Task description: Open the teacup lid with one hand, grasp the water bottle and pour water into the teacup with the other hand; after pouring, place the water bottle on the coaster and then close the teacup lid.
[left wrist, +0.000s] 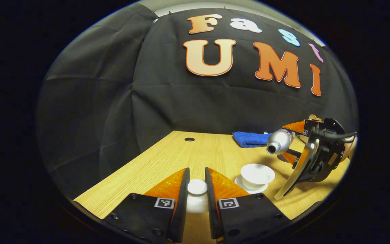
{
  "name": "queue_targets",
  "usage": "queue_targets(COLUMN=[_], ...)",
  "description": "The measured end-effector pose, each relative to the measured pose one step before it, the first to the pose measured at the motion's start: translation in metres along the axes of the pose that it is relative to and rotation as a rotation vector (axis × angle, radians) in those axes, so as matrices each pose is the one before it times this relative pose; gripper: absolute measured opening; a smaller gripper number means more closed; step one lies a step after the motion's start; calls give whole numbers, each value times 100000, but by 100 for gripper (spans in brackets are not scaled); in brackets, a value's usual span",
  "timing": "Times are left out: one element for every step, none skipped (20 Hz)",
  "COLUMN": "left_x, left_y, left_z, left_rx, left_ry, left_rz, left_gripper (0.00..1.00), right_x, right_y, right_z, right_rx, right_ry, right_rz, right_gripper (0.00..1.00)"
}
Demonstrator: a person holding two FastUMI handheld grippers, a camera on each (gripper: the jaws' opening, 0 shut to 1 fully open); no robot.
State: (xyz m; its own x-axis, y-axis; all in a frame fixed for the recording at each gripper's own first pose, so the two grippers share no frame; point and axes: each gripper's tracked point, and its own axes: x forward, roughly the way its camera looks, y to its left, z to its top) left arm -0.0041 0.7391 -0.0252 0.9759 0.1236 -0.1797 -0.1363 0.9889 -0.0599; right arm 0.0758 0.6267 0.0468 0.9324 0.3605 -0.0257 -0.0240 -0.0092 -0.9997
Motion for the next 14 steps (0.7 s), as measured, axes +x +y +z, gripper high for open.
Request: queue_targets(left_x=[277,306,405,318,230,359,380,359,403,336,534,427,347,369], left_y=[-719,-658,-572,-777,-724,-767,-711,-794,-657,-736,-720,-670,-577,-678], left_z=[197,347,295,396,398,387,423,413,256,339,44,157,17,170], left_rx=[571,898,640,385,473,640,699,584,515,464,380,132,6,94], left_ry=[-269,-441,-597,-456,-566,-609,-659,-689,-598,-346,-87,89,653,176], left_rz=[-859,-792,-870,-1197,-1138,-1157,-1012,-1109,-1094,-1039,-956,-468,-377,-652], left_gripper=[33,33,33,33,33,33,33,33,33,33,33,33,33,33], right_x=[-208,-16,88,201,185,181,111,424,127,54,218,200,264,129], right_y=[-604,-839,-378,-217,-159,-131,-294,-226,-200,-9,64,192,-30,-118], right_z=[-691,-642,-767,-896,-852,-678,-702,-660,-696,-601,-446,-455,-430,-667], right_rx=[4510,3317,3465,4392,5197,5478,5731,5457,4732,3685,3634,3757,4341,4730], right_ry=[699,1859,1525,1481,1723,1456,1822,1736,1595,1131,869,1090,899,1227], right_rz=[-1751,-2031,-388,25,826,1270,607,915,-287,310,218,775,808,1007], right_gripper=[78,77,77,77,78,77,77,78,78,78,78,78,78,78])
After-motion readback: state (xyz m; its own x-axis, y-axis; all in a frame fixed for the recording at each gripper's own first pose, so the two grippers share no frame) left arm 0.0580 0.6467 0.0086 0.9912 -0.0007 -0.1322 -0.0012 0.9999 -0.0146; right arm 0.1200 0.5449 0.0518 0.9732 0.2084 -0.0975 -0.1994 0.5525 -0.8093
